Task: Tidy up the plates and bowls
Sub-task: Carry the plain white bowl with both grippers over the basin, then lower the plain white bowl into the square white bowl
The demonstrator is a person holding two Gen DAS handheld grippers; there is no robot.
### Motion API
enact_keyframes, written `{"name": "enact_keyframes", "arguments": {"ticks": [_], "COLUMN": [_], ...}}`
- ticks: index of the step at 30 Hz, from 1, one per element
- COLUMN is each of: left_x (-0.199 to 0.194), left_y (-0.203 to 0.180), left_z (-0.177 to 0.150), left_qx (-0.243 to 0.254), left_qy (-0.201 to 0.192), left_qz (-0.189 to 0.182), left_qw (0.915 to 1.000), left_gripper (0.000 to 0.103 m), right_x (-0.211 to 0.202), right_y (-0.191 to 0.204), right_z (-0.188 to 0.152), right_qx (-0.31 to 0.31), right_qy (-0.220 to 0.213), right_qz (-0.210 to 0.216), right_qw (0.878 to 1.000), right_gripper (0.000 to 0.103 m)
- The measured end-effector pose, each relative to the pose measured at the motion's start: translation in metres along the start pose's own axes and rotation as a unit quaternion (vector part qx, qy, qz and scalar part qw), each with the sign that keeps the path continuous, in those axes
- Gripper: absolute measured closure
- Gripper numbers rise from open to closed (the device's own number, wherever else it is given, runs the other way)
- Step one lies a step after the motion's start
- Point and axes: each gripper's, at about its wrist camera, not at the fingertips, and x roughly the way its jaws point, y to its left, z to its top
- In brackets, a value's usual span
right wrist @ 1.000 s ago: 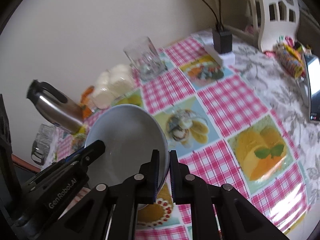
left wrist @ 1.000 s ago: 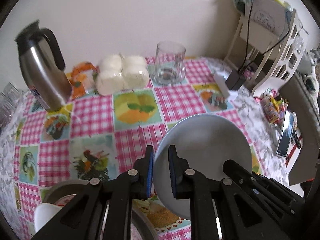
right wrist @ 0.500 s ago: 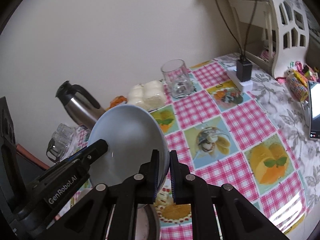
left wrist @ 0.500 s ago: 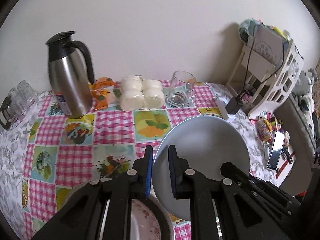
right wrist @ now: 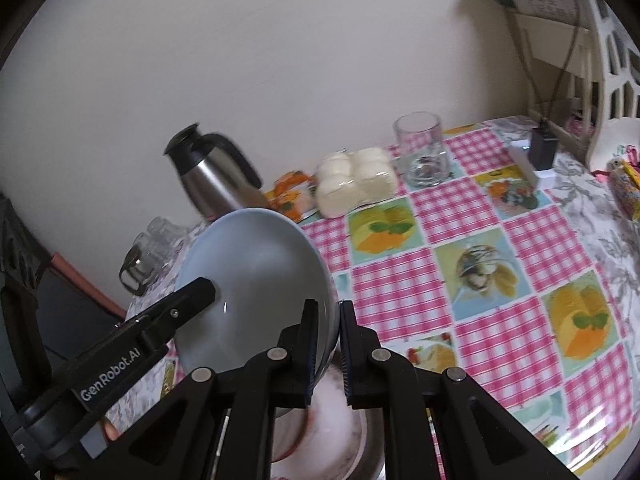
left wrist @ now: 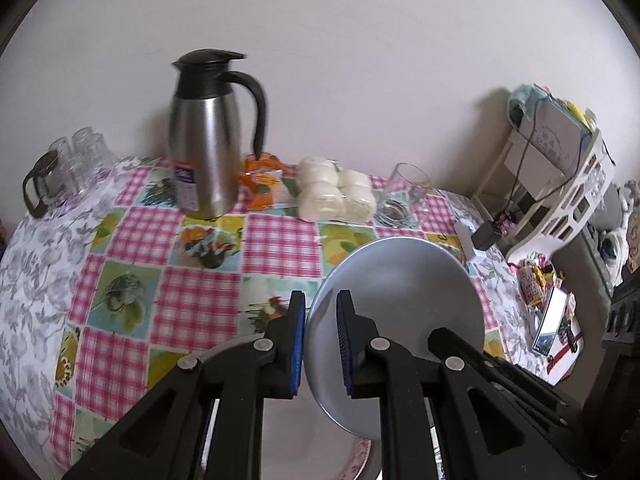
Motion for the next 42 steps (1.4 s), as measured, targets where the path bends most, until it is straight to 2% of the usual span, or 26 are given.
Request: {"name": "enact_keyframes", "arguments": {"ticks": [7, 14, 26, 42], "left_x": [-0.011, -0.019, -0.017, -0.004], "left_y": [0.034, 0.05, 0.048, 0.052], "left_z": [-0.008, -0.022, -0.04, -0.046], "left_qx": [-0.029, -0.036, -0.018, -0.022], "left_qy": [0.0, 0.004, 0.024, 0.053], "left_qz": [0.007, 0.013, 0.023, 0.03], "left_qw": [0.9995, 0.9993, 0.9993, 0.9979], "left_gripper": [0.088, 0.088, 0.088, 0.088], "right_x": [0.013, 0.019, 0.022, 0.037], "right_y": [0.03, 0.047, 0.047, 0.048], "right_z": [-0.012, -0.026, -0.041, -0.05], "right_qx": [-0.033, -0.05, -0.068, -0.079], "right_qy": [0.02, 0.04, 0.069, 0.101], "right_qz": [0.009, 0.017, 0.002, -0.016], "right_qw": [0.999, 0.998, 0.995, 0.992], "right_gripper": [0.091, 0.091, 0.09, 0.088]}}
